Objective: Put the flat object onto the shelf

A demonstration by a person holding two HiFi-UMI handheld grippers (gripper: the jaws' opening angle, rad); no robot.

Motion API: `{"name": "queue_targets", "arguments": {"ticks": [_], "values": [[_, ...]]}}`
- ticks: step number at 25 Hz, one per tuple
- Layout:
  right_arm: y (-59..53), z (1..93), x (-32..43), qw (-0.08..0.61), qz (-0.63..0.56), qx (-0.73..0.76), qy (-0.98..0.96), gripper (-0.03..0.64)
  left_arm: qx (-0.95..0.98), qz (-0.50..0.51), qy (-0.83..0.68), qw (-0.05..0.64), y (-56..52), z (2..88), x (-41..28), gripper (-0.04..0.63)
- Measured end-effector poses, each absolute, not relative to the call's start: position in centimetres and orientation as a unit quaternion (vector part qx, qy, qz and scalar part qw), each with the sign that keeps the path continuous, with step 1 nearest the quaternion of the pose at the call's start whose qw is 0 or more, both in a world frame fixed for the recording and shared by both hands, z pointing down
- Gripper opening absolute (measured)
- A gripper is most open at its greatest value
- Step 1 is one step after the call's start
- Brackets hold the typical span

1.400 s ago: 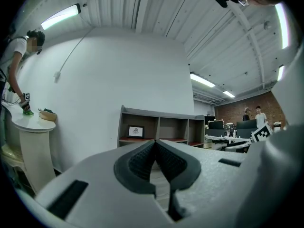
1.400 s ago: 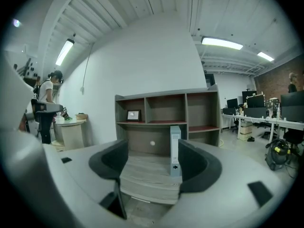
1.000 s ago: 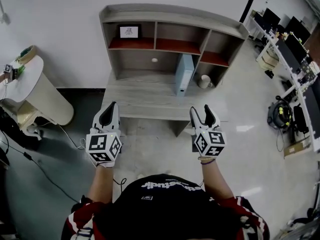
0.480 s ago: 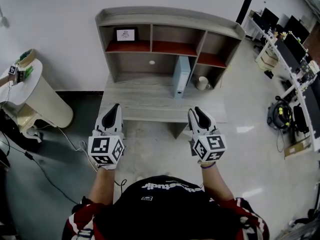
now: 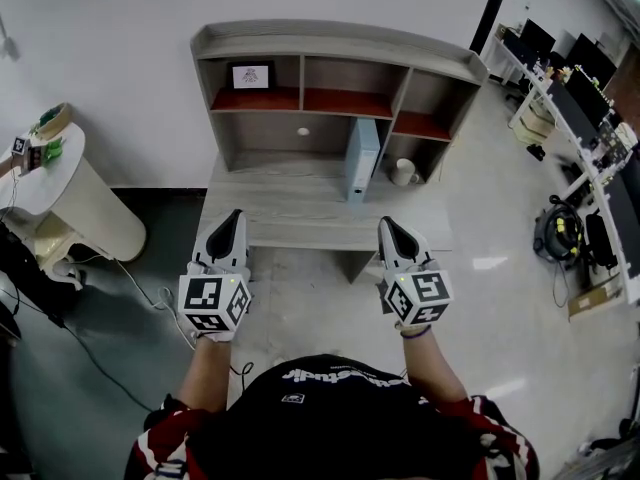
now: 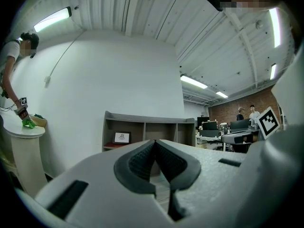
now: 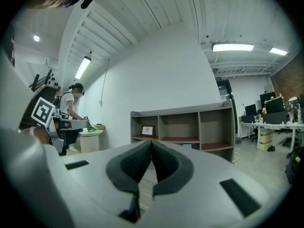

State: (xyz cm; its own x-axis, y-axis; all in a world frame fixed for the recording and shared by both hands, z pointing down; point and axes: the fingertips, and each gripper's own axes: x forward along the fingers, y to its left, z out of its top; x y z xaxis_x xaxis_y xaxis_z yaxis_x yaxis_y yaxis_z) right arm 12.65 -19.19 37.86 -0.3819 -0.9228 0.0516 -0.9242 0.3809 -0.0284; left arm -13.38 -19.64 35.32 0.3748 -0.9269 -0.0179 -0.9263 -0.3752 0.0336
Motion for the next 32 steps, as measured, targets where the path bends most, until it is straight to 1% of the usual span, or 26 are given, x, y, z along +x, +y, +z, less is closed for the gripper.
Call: {"name": "queue_targets", "arguments": {"ticks": [32], "values": [[-19.3, 37.2, 15.3, 0.017, 0.018, 0.591, -0.806, 0.003, 0.833, -0.019, -0.553, 0.013, -20.6, 35.6, -12.6, 0.006]]}}
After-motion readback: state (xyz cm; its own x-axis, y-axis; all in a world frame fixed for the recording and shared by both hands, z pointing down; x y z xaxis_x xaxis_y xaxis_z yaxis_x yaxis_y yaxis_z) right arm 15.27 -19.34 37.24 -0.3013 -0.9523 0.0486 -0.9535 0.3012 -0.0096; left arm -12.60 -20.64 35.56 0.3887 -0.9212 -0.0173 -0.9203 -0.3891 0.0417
